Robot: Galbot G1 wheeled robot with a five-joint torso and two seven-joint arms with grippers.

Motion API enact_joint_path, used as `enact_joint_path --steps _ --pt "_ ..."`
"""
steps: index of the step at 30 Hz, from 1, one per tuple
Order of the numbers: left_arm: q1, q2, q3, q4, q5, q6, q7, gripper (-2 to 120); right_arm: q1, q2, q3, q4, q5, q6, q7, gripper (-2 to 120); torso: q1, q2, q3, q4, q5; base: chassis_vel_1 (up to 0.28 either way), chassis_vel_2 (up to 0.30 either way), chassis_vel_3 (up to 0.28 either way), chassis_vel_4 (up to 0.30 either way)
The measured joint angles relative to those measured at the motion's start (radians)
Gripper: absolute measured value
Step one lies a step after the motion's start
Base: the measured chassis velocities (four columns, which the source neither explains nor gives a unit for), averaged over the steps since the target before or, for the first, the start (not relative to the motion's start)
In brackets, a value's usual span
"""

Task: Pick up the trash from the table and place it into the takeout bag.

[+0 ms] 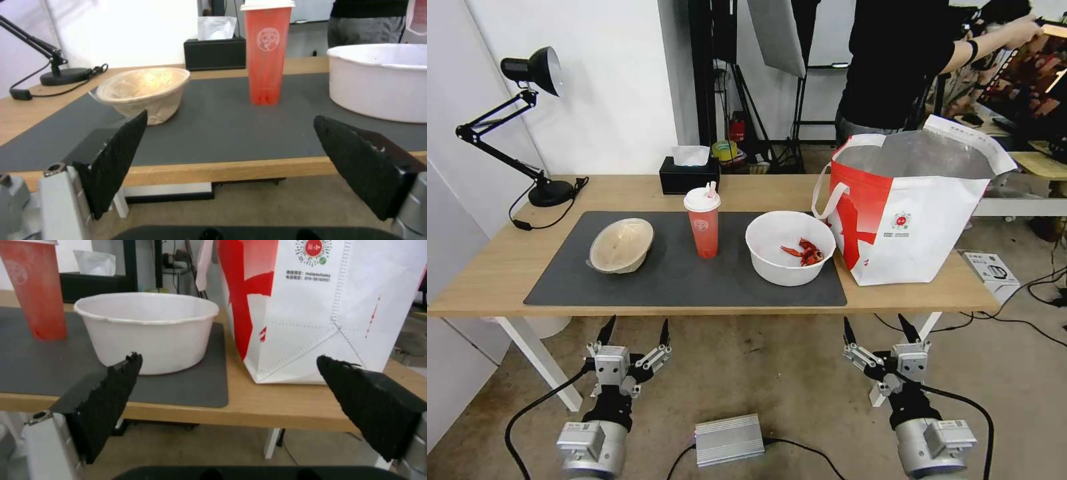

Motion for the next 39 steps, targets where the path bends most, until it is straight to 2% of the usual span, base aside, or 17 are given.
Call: enact_joint_path --steps 15,19,20,23,24,25,27,35,39 --pt "-0.001 -0.005 0.002 -0.005 0.0 0.014 -0.011 100 0.0 0.0 0.0 0.0 0.0 0.0 0.0 100 0.0 0.0 0.0 -0.0001 0.0 0.0 0.0 0.0 0.0" --pt "-0.011 -0.066 0.026 -0.07 0.001 0.145 -0.114 100 0.001 -0.002 0.001 0.001 0.002 -0.005 0.0 100 0.0 0.0 0.0 0.0 0.0 0.0 0.0 0.0 0.0" --pt "-0.011 -0.066 0.026 -0.07 0.001 0.145 -0.114 100 0.001 -0.002 0.001 0.001 0.002 -0.005 0.0 100 0.0 0.0 0.0 0.0 0.0 0.0 0.0 0.0 0.0" --pt "-0.016 -0.096 0.039 -0.098 0.001 0.19 -0.174 100 0.029 -0.031 0.018 0.03 0.034 -0.09 0.019 100 0.0 0.0 0.0 0.0001 0.0002 0.0 0.0 0.0 0.0" --pt "-0.016 -0.096 0.039 -0.098 0.001 0.19 -0.174 100 0.029 -0.031 0.018 0.03 0.034 -0.09 0.019 100 0.0 0.0 0.0 0.0001 0.0002 0.0 0.0 0.0 0.0" --pt "-0.016 -0.098 0.039 -0.1 0.002 0.195 -0.183 100 0.043 -0.046 0.027 0.044 0.05 -0.132 0.029 100 0.0 0.0 0.0 0.0001 0.0001 0.0 0.0 0.0 0.0" --pt "-0.015 -0.098 0.039 -0.102 0.005 0.196 -0.186 100 0.068 -0.074 0.044 0.072 0.081 -0.215 0.048 100 0.0 0.0 0.0 0.0001 0.0002 0.0 0.0 0.0 0.0" --pt "-0.008 -0.095 0.044 -0.102 0.014 0.194 -0.185 100 0.108 -0.117 0.066 0.112 0.129 -0.329 0.078 100 0.0 0.0 0.0 0.0 -0.0001 0.0 0.0 0.0 0.0" --pt "0.003 -0.084 0.048 -0.1 0.033 0.179 -0.176 100 0.156 -0.17 0.091 0.16 0.192 -0.469 0.117 100 0.0 0.0 0.0 0.0 0.0 0.0 0.0 0.0 0.0"
